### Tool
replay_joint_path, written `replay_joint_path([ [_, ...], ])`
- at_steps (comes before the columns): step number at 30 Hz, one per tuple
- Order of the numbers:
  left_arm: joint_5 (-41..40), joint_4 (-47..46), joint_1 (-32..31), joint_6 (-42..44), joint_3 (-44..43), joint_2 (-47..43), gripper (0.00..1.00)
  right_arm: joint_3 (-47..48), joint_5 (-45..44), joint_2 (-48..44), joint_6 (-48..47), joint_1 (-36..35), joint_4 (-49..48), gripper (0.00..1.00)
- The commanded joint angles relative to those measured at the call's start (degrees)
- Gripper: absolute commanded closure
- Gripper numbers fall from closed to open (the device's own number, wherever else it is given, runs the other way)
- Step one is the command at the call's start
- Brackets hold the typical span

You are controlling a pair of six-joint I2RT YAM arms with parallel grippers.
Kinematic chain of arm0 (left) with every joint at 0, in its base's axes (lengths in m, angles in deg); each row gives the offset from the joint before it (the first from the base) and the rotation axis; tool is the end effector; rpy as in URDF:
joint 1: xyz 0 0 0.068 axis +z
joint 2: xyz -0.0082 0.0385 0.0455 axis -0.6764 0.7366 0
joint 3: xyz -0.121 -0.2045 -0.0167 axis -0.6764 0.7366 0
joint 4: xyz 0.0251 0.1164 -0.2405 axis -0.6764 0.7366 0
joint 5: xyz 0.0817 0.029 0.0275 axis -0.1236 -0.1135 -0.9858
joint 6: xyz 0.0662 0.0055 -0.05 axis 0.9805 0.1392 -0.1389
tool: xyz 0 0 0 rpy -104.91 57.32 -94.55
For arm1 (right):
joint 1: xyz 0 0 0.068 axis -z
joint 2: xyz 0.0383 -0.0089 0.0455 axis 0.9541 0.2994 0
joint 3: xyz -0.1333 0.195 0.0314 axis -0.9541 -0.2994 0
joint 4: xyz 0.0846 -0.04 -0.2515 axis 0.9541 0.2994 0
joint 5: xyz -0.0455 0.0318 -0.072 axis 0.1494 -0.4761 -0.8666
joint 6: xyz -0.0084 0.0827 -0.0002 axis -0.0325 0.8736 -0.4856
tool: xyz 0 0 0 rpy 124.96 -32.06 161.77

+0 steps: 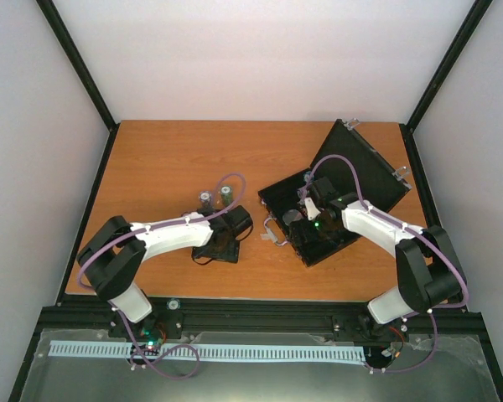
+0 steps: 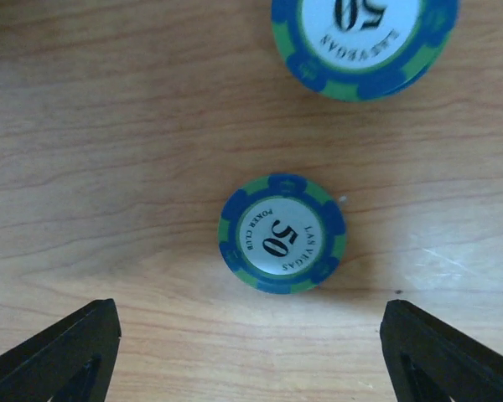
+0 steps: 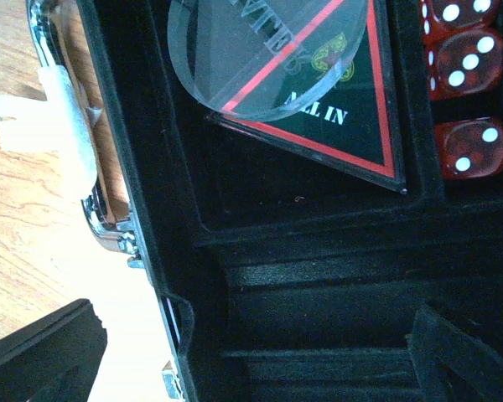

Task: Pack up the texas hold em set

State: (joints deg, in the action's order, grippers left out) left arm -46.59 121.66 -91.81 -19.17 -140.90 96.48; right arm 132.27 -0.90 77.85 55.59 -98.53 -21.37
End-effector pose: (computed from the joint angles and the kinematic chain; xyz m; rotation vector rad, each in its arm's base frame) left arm 0.1912 -0.1979 0.0929 0.0872 2.9392 0.1593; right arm 0.2484 0.1382 0.1068 -0.4348 2.8863 0.4280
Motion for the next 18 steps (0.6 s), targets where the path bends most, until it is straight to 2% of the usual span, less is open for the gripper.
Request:
replay_joint_path([
  [1,0.3,-2.6,0.4,1.2,0.9,2.7,0.12,0.6,-0.6,-1.4,0.2,0.2,1.3,0.00],
  [11,3.5,-6.8,3.8,5.8,1.2,6.7,0.22,-0.3,-0.4,-1.1,0.3,0.2,0.9,0.00],
  [13,3.8,-7.0,4.5,6.6,1.5,6.8,0.28,-0.4,-0.4,-1.1,0.3,0.2,0.9,0.00],
  [16,4.1,-7.4,5.2,7.6,1.9,6.8,0.42,-0.5,-0.4,-0.9,0.3,0.2,0.7,0.00],
  [18,4.3,-7.4,5.5,7.9,2.3,7.1,0.47,-0.5,-0.4,-0.7,0.3,0.2,0.6,0.00],
])
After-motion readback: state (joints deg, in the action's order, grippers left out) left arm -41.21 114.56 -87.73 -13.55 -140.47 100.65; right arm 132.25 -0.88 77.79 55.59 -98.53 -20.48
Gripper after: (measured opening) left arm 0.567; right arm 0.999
